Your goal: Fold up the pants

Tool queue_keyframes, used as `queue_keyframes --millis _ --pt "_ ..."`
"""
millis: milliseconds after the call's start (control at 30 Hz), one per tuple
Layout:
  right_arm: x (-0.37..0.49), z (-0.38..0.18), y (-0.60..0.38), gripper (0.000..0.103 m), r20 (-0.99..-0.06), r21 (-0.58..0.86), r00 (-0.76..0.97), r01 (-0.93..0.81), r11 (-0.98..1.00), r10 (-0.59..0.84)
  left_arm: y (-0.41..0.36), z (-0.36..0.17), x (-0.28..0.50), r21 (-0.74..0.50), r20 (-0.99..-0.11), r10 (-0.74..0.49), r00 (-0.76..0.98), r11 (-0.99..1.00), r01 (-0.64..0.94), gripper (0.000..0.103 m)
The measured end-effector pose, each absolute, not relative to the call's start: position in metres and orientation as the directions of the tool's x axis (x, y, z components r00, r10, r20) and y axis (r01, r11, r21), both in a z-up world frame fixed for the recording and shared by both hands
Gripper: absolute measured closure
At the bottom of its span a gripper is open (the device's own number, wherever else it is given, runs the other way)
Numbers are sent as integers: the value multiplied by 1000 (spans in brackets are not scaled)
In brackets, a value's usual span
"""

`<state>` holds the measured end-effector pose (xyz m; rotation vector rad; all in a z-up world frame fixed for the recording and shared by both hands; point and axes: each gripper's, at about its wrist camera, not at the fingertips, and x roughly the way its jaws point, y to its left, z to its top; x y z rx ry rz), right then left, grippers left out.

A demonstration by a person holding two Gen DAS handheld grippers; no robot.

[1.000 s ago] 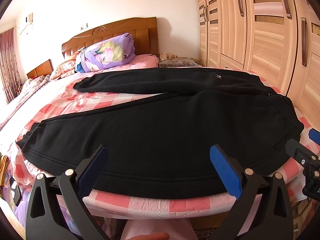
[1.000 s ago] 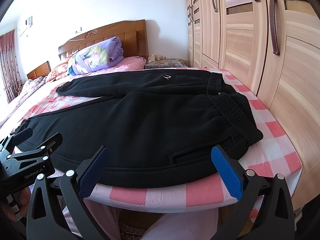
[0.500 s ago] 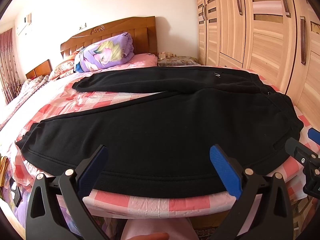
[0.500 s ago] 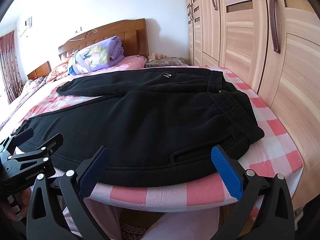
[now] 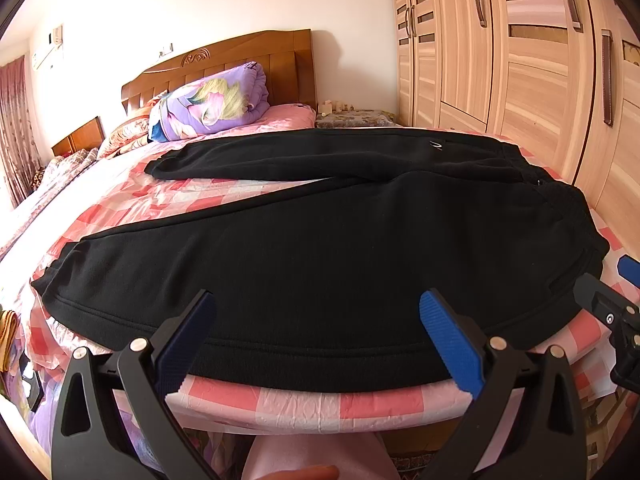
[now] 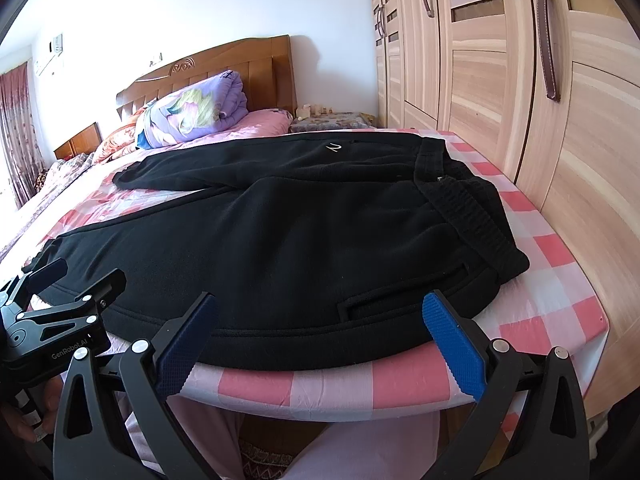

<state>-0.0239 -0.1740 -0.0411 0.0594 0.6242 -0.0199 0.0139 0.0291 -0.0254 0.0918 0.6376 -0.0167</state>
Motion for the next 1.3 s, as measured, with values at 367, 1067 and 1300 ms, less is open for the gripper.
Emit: queue_keyframes --millis 367,1067,1300 --pt "-29 -37 -177 4 -558 51 830 22 998 10 29 -23 9 103 -563 8 827 993 60 1" --pt "254 43 -210 4 -626 -35 714 -426 904 312 103 41 186 -94 -589 -205 782 978 185 2" --pt "402 -5 -203 4 -780 -83 573 -494 866 252 102 32 330 -268 -743 -310 593 950 161 2"
